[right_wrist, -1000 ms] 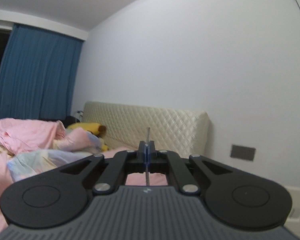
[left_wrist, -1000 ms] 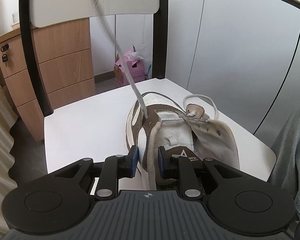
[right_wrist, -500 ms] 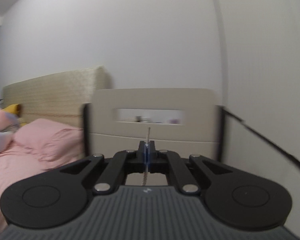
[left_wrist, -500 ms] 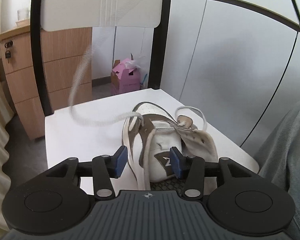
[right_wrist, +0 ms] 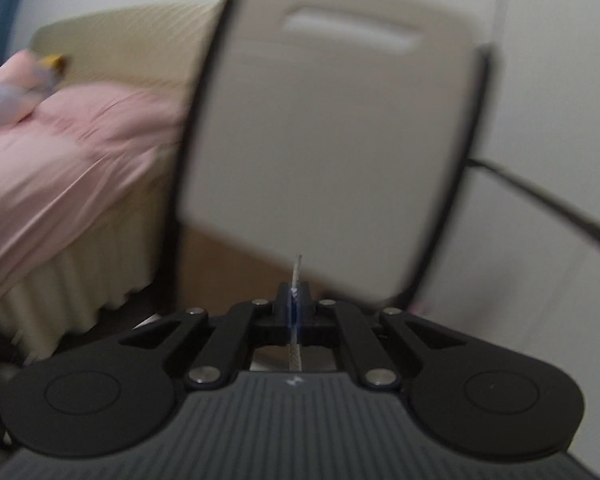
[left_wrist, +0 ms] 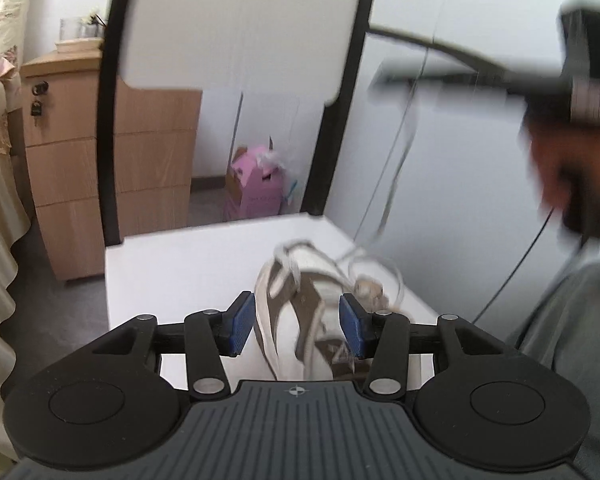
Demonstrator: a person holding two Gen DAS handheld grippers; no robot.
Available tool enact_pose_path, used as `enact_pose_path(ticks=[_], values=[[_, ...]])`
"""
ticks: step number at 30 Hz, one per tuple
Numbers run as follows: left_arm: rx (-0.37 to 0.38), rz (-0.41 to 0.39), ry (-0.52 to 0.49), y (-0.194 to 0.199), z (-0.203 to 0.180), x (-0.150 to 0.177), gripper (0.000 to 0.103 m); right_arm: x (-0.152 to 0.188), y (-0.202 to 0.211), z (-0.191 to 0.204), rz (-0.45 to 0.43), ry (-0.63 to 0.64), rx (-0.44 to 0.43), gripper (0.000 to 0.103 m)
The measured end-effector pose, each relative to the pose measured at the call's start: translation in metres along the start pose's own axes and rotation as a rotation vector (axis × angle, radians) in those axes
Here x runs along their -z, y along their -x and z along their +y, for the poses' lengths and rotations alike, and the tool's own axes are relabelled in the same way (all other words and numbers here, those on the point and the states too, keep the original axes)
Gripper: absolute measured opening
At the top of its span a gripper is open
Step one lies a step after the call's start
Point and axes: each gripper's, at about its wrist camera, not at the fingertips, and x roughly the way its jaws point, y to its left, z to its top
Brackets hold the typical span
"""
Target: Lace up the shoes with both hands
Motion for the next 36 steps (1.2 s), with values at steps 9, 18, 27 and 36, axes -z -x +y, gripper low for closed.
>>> enact_pose_path(ticks=[9,18,27,36], values=[[0.190,-0.078,0.282,0.007,0.054,-0.006,0.048,0.012,-0.034,0.072,0.084,0.109,-0.178,0.003],[0.273,-0.103,0.495,-0.002,0.087,-0.006,0.047,0.020,-0.040,0.102,0.074,0.294,-0.230,0.003],[0.370,-0.103,0.662,-0.017,0.105,0.003,0.003,0.022,-0.031,0.108,0.043,0.317,-0.268,0.003],[0.367,-0.119,0.803,-0.019,0.125,0.013,0.003,0.023,-0.026,0.096,0.041,0.218,-0.290,0.006]])
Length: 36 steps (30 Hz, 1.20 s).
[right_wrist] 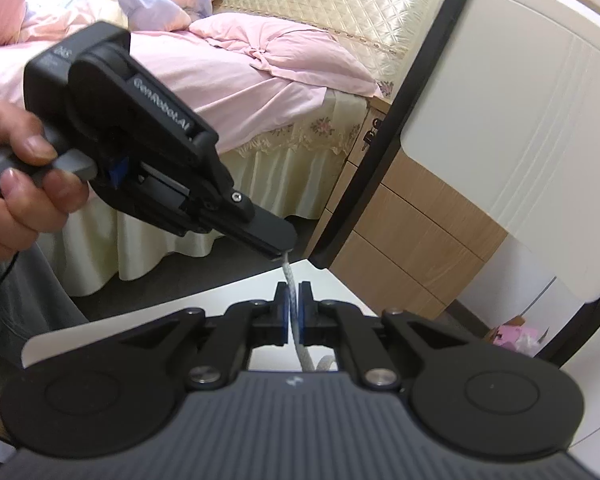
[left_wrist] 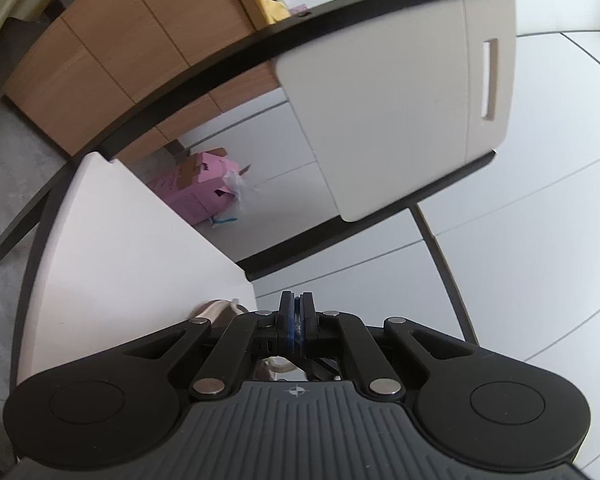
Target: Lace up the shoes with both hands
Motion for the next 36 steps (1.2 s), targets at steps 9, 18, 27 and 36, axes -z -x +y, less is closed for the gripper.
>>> enact_pose_path(ticks=[9,18,27,36], values=[[0.011,-0.037,0.087,0.004,0.014,-0.005,0.003,0.006,0.004,-0.030,-0.046,-0.490,-0.230,0.011],[0.083,-0.060,0.128,0.003,0.014,-0.006,0.003,0.086,-0.021,-0.078,-0.189,-1.478,-0.499,0.044],[0.105,-0.040,0.122,0.000,0.011,-0.005,0.003,0.101,-0.029,-0.076,-0.239,-1.678,-0.533,0.032],[0.150,-0.044,0.158,0.002,0.014,-0.005,0.003,0.095,-0.035,-0.079,-0.287,-1.648,-0.527,0.004]])
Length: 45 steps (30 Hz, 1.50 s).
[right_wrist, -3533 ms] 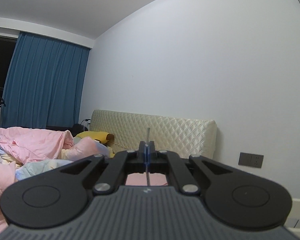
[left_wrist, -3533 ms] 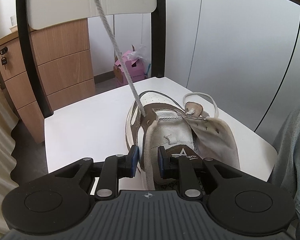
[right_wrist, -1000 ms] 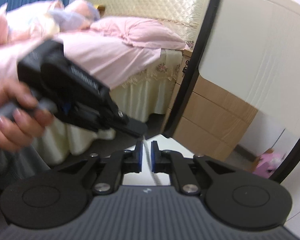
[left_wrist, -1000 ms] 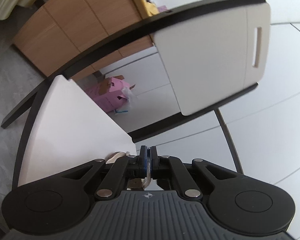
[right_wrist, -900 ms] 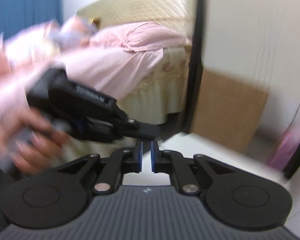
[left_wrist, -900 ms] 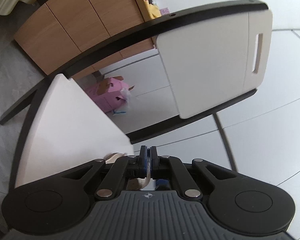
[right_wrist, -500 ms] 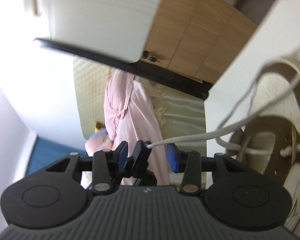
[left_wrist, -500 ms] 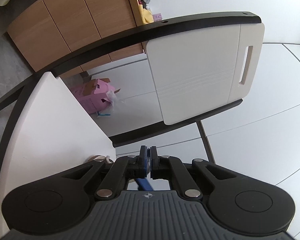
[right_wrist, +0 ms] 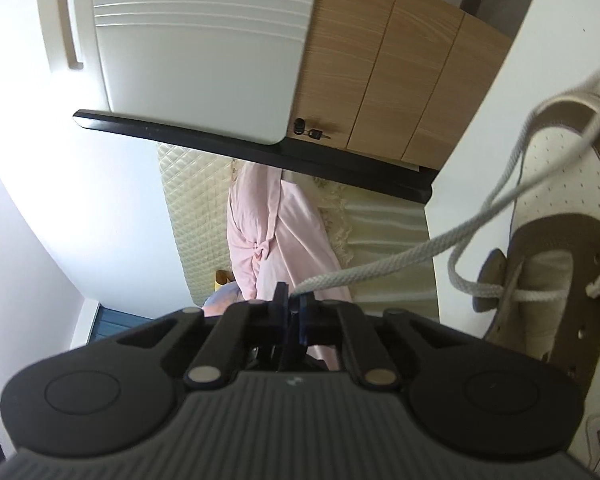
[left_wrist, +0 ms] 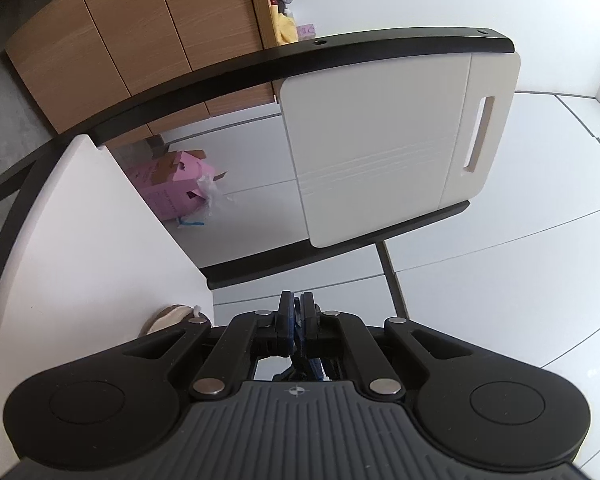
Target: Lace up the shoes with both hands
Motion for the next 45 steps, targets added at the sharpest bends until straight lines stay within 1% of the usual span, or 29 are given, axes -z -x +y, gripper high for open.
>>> enact_pose_path(ticks=[4,8,9,10,15,17,18,21,24,28,29,30,31,32,33,36,38,40,42,45], values=[[-0.002,0.013,-0.014,-0.003,-0.002,0.002,0.003,-0.005,0.001,-0.001,-0.023,0.004,0.003,0.004],[-0.003,0.010,-0.018,-0.003,-0.002,0.002,0.003,-0.007,0.000,-0.001,-0.024,0.016,0.007,0.004],[-0.004,0.008,-0.018,-0.003,-0.002,0.002,0.003,-0.007,0.001,-0.001,-0.025,0.019,0.011,0.005],[-0.006,0.006,-0.018,-0.002,-0.002,0.002,0.003,-0.007,0.001,-0.001,-0.026,0.022,0.015,0.008],[-0.004,0.014,-0.023,-0.003,-0.003,0.003,0.003,-0.007,-0.001,-0.001,-0.007,0.025,0.000,0.008],[-0.010,0.018,-0.024,-0.004,-0.002,0.003,0.003,-0.007,-0.001,-0.001,-0.005,0.032,0.001,0.008],[-0.011,0.020,-0.023,-0.004,-0.002,0.003,0.003,-0.007,-0.001,-0.001,-0.006,0.033,0.002,0.004],[0.003,0.013,-0.019,-0.003,-0.002,0.003,0.003,-0.008,0.000,0.000,-0.008,0.043,0.010,0.003],[0.019,0.001,0.012,0.000,0.000,0.000,0.003,-0.010,0.001,0.000,-0.013,0.058,0.030,0.003],[-0.021,-0.027,0.073,0.005,0.008,-0.004,0.005,-0.012,0.002,-0.001,-0.004,0.074,0.044,0.003],[-0.027,-0.030,0.088,0.006,0.011,-0.005,0.009,-0.012,0.002,-0.001,0.001,0.074,0.043,0.003],[-0.030,-0.031,0.100,0.006,0.012,-0.005,0.021,-0.011,0.001,-0.001,0.006,0.074,0.042,0.003],[-0.031,-0.031,0.105,0.006,0.013,-0.005,0.036,-0.011,0.001,-0.001,0.011,0.074,0.042,0.003],[-0.031,-0.032,0.102,0.005,0.012,-0.005,0.042,-0.011,0.001,-0.001,0.015,0.075,0.042,0.003],[-0.027,-0.034,0.097,0.006,0.011,-0.005,0.044,-0.010,0.000,-0.001,0.017,0.076,0.042,0.004],[-0.015,-0.040,0.091,0.006,0.010,-0.005,0.043,-0.009,0.000,-0.001,0.022,0.077,0.044,0.003],[-0.002,-0.042,0.104,0.006,0.012,-0.005,0.038,-0.008,-0.001,-0.002,0.026,0.075,0.047,0.004],[-0.002,-0.036,0.101,0.004,0.012,-0.005,0.017,-0.007,-0.001,-0.002,0.031,0.077,0.049,0.004],[-0.014,-0.024,0.095,0.002,0.012,-0.005,0.008,-0.006,-0.002,-0.002,0.033,0.073,0.046,0.004],[-0.012,-0.026,0.091,0.002,0.011,-0.004,0.002,-0.006,-0.002,-0.002,0.032,0.065,0.040,0.004]])
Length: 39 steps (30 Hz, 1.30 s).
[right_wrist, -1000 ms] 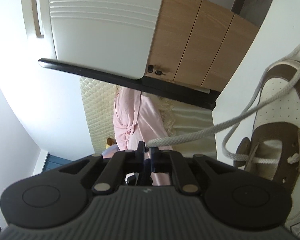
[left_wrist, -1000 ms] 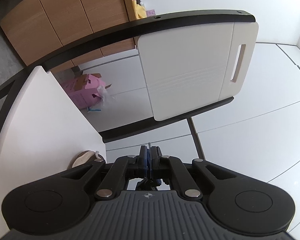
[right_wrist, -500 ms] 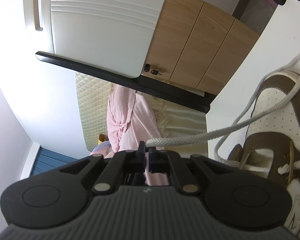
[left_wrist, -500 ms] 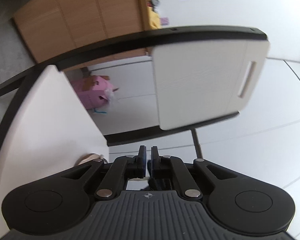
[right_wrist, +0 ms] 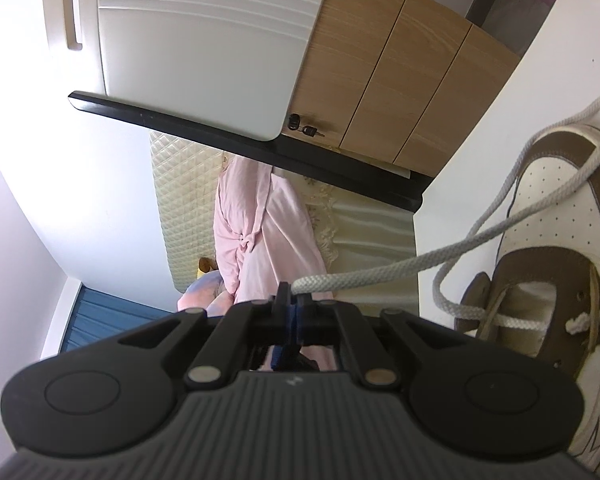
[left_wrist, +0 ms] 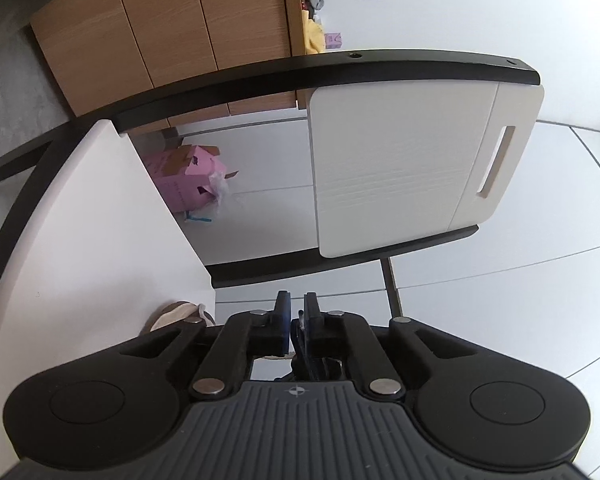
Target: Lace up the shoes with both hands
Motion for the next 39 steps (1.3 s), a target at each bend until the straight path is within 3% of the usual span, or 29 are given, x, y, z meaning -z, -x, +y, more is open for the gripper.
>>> enact_pose_path(ticks=[10,17,21,31,35,39], values=[[-0.006,0.012,-0.018,-0.001,-0.002,0.001,0.002,0.002,-0.001,-0.001,-0.005,-0.023,-0.016,0.008],[-0.008,0.015,-0.050,-0.001,-0.006,0.002,0.003,0.003,-0.001,0.003,-0.021,-0.002,-0.025,0.003],[-0.071,0.046,-0.176,-0.006,-0.020,0.008,0.003,-0.001,0.006,0.004,-0.055,0.015,0.004,0.003],[-0.375,0.270,-0.737,-0.053,-0.050,0.058,0.003,0.000,0.021,-0.010,-0.024,0.010,0.200,0.003],[-0.445,0.327,-0.840,-0.065,-0.046,0.072,0.004,0.001,0.020,-0.012,-0.003,0.031,0.268,0.003],[-0.469,0.328,-0.882,-0.071,-0.042,0.078,0.004,0.001,0.029,-0.014,-0.011,0.039,0.320,0.003]])
